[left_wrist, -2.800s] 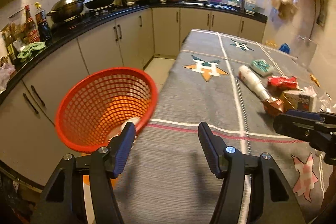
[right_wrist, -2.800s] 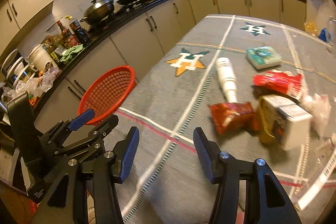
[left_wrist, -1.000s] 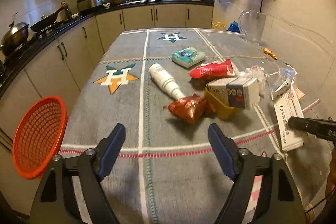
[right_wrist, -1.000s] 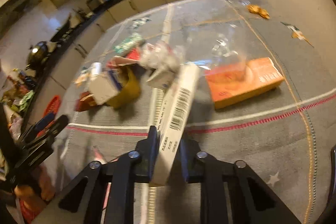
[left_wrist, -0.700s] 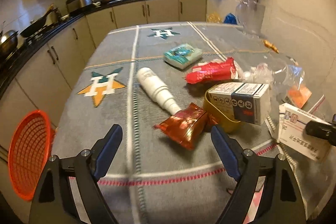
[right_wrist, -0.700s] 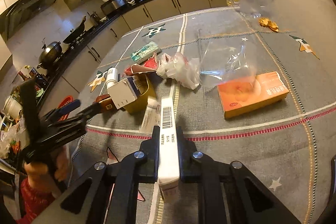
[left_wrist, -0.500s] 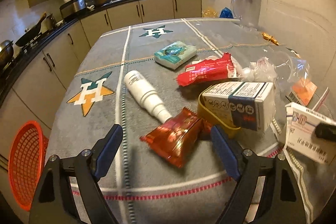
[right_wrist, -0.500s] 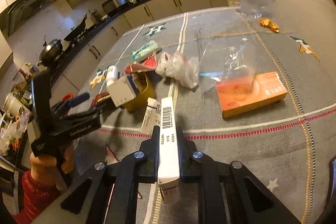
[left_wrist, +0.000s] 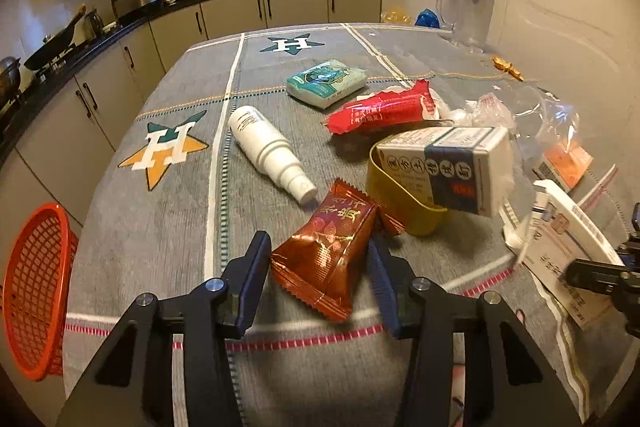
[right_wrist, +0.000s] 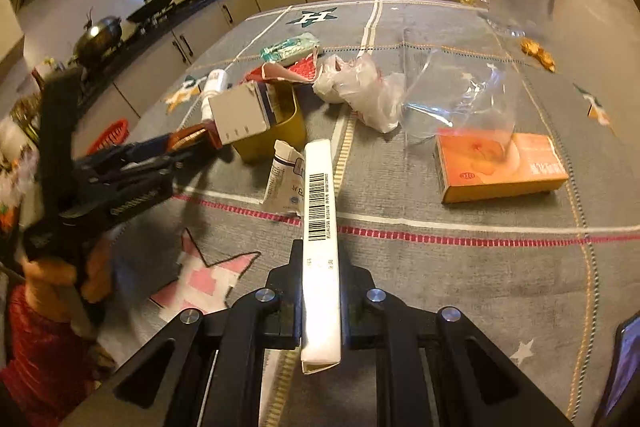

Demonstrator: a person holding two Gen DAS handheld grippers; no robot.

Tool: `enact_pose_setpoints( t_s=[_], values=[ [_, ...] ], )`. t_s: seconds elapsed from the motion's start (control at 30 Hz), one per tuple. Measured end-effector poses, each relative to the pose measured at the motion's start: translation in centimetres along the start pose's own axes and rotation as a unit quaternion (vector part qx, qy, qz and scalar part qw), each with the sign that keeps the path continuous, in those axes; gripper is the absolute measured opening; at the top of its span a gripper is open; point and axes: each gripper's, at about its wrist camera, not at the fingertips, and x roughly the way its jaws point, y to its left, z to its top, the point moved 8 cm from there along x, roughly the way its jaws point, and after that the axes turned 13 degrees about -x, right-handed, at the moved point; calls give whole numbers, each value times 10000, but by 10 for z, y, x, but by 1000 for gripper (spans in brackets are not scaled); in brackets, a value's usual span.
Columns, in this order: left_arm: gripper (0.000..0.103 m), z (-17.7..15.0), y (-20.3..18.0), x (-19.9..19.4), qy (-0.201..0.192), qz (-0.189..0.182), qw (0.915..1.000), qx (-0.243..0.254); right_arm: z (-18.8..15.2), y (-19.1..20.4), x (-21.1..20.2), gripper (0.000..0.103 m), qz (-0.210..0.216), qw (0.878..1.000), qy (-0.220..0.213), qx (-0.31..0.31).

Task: Collect trash
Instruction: 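Grasp the brown snack packet with the left tool while the right tool grasps the white medicine box, then carry the brown packet to the basket and open the left tool over it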

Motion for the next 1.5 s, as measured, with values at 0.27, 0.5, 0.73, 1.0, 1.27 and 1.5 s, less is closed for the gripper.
enact_pose_setpoints(
  t_s=[0.27,0.5,0.73,1.0,1.27,1.5],
  values=[
    [47,-7,4,-3,176,-69,9997,-168,-4,13,7,14,-442,9974,210,-523],
    [45,-8,5,-6,133,-46,9997,-181,-2,14,0,14,-336,9983,37,-482],
    [43,-7,11,-26,-72,-171,9990,-406,11,16,-21,14,-475,9969,-404,-483],
    [43,-8,23,-52,-403,-19,9978,-535,22,28,-29,14,-342,9959,-703,-457],
    [43,-13,39,-66,-545,96,9962,-669,32,46,-27,14,-209,9949,-770,-613],
    [43,-14,48,-71,-600,129,9953,-744,39,62,-25,14,-116,9941,-780,-745]
  ],
)
